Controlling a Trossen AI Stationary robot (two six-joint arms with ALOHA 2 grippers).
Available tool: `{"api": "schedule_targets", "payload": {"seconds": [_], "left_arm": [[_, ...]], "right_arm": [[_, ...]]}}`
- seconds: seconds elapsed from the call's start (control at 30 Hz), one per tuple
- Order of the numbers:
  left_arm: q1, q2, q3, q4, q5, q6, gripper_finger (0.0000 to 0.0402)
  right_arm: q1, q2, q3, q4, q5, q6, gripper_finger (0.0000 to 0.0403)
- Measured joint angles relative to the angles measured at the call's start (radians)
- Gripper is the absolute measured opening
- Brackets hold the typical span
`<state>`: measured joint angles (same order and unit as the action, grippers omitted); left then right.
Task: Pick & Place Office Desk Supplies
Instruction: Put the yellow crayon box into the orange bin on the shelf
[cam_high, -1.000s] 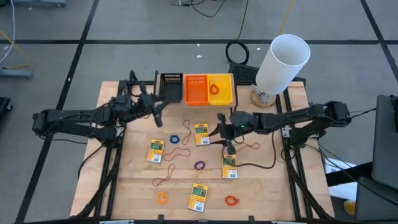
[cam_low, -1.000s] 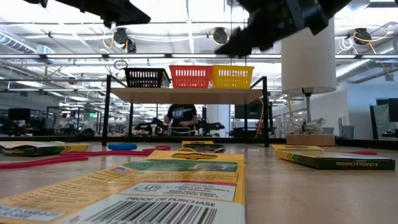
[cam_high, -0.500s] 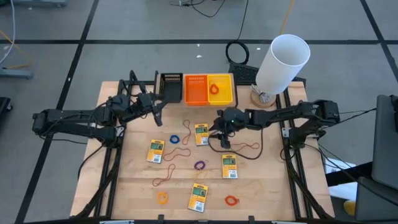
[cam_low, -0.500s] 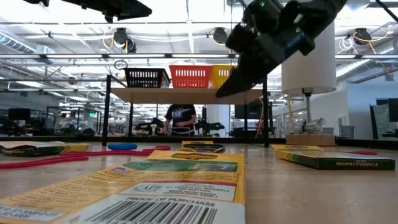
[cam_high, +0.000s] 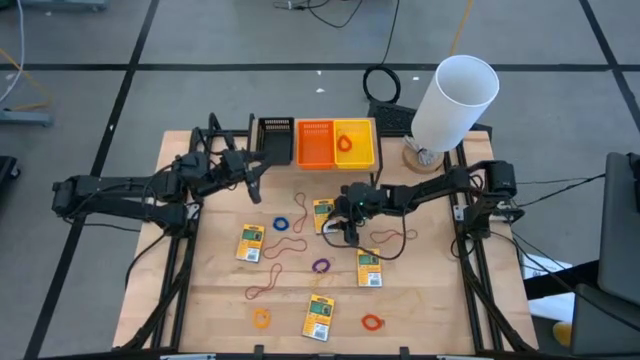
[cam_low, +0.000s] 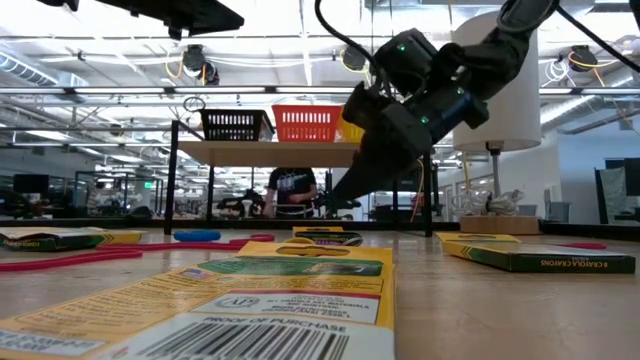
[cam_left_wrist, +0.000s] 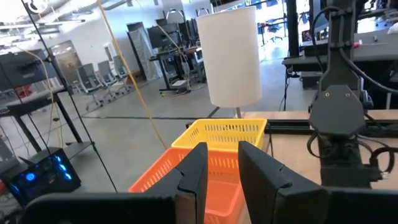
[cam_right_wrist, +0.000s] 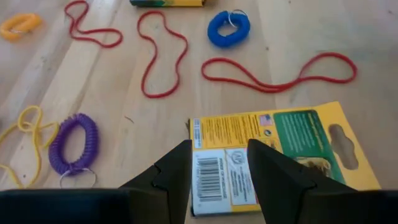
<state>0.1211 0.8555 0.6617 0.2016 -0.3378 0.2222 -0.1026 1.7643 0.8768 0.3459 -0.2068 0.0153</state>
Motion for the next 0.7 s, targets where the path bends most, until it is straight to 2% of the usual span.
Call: {"api": "schedule_targets", "payload": {"seconds": [0.43, 0.7], "left_arm": [[-0.001, 0.0, 0.0, -0.02, 0.0, -0.051, 0.0081], [-0.001, 0.0, 0.0, -0.019, 0.0, -0.052, 0.0081]], "right_arm": [[-0.021, 0.002, 0.0, 0.02, 0.207, 0.074, 0.0142], [-0.022, 0.002, 0.0, 0.038, 0.21, 0.084, 0.0142]]}}
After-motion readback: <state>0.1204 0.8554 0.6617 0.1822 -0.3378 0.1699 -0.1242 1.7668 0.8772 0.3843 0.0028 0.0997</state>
